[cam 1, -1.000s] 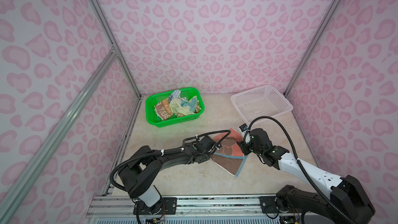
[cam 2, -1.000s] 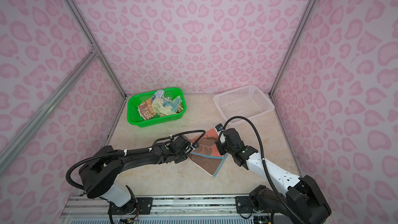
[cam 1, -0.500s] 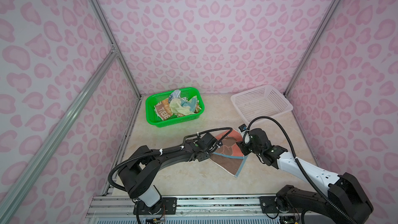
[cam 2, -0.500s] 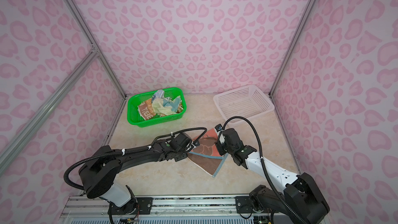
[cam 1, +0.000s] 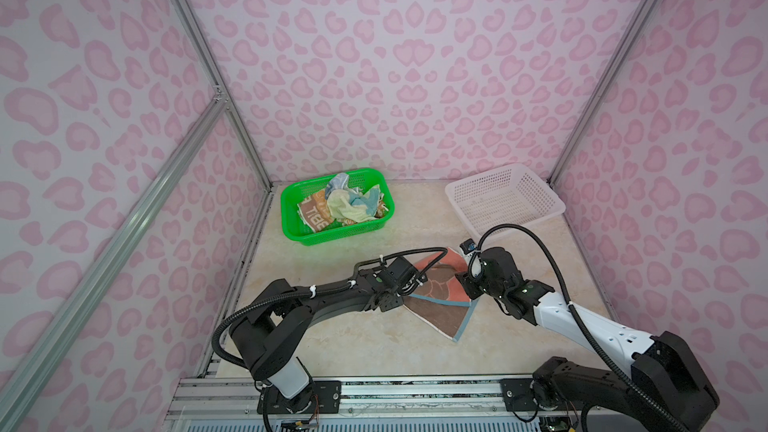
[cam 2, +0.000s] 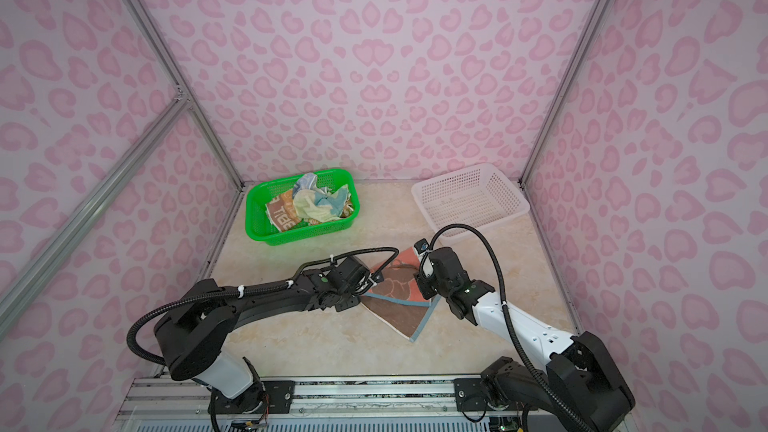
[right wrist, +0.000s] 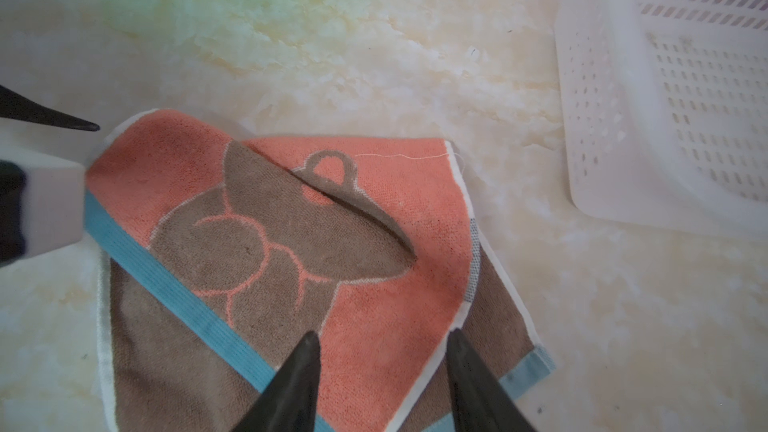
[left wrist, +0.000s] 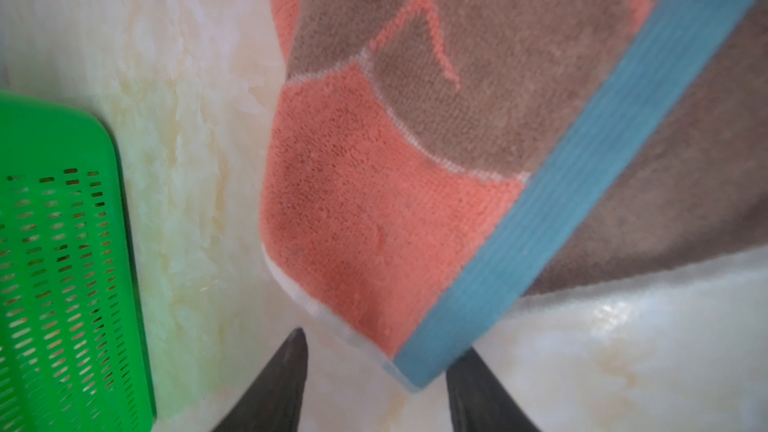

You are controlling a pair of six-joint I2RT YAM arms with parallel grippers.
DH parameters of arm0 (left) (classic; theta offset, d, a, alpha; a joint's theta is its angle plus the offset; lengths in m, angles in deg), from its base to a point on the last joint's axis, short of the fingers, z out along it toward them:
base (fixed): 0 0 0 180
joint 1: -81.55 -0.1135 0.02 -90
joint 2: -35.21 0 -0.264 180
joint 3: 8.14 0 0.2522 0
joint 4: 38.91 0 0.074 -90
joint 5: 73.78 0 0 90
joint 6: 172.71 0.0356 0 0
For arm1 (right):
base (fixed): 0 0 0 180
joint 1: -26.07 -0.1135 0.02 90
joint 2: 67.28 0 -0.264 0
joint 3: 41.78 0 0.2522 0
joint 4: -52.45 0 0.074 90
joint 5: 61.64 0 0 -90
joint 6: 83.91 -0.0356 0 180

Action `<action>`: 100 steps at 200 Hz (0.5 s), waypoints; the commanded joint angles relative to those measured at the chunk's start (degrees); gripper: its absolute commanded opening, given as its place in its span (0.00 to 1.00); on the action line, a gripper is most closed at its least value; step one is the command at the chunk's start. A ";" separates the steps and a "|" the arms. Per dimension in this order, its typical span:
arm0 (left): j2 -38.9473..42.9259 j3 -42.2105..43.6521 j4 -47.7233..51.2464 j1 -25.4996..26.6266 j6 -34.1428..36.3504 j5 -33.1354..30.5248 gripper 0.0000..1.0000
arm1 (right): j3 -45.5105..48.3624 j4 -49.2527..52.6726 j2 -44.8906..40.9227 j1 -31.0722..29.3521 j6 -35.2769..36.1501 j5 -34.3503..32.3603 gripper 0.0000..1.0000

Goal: Fold and stack the towels
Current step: 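Grasp the towel's near corner with the left gripper while the right holds the far corner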

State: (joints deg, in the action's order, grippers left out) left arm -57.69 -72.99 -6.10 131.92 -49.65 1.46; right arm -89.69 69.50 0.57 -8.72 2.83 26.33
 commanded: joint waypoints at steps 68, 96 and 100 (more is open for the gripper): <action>-0.28 -0.10 -3.76 -0.07 1.58 -0.42 0.30 | -0.51 -0.65 0.13 0.17 0.27 0.08 0.50; -0.59 -0.99 -2.85 -0.17 1.14 0.00 0.21 | -0.61 -0.48 -0.09 0.37 0.63 -0.50 0.50; -0.59 -1.10 -2.81 -0.18 1.09 0.06 0.20 | -0.62 -0.48 -0.10 0.40 0.78 -0.65 0.50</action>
State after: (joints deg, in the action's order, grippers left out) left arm -57.89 -73.08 -8.81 131.92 -48.25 1.08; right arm -90.06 69.24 0.55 -8.48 2.91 26.29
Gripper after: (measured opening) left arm 0.232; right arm 0.499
